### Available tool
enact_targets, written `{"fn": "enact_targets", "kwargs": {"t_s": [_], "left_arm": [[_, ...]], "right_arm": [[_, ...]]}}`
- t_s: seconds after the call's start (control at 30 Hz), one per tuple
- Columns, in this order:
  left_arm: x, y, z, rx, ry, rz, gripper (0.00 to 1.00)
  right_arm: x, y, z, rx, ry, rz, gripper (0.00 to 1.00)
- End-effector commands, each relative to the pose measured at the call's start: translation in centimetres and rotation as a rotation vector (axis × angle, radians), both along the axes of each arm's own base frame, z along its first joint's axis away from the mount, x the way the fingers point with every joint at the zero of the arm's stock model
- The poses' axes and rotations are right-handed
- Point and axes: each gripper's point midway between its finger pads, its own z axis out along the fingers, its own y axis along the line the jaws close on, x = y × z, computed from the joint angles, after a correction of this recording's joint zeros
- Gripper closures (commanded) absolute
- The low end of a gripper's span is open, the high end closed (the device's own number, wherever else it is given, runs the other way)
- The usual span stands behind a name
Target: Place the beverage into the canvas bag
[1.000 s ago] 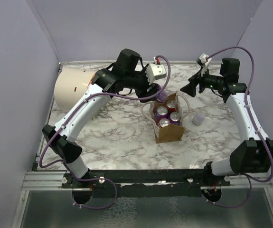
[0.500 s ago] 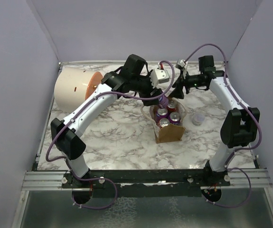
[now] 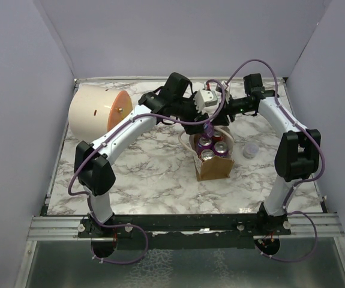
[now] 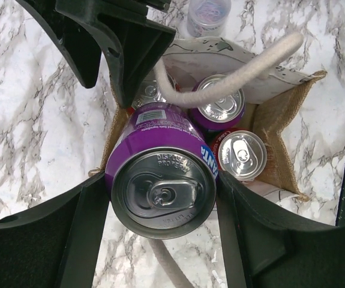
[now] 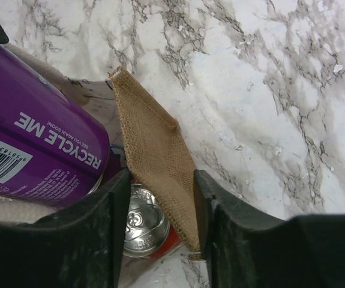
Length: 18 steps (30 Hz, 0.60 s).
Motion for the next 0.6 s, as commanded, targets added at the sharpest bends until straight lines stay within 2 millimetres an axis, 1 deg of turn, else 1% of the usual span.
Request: {"fn": "enact_targets", "kwargs": {"t_s": [0.0,0.13,0.3,0.4,0.57], "left_arm": [[1.9,-1.2,2.3,-0.066,-0.108,0.005,1.00],[2.6,-1.4,1.9,-0.048,-0.127,0.022,1.00],[3.3,-1.9,1.0,0.018,-0.196,0.040,1.00],[3.7,-2.1,0.7,0.050,-0.230,0.049,1.00],[4.2,-2.1,0.8,0.081,-0.265,0.070,1.00]], "right_arm": [[1.0,-0.2,-0.6,-0.031,-0.021,-0.014,0.61],[1.3,-0.1,-0.3,-0.025,-0.027,-0.023,0.73],[1.4,0.1,0.0,-0.009,-0.015,-0.028,0.84],[1.4,0.1,-0.1,-0.008,-0.009,-0.030,0.88],[1.3,0.0,-0.2,-0.014,-0.008,-0.030,0.91]]}}
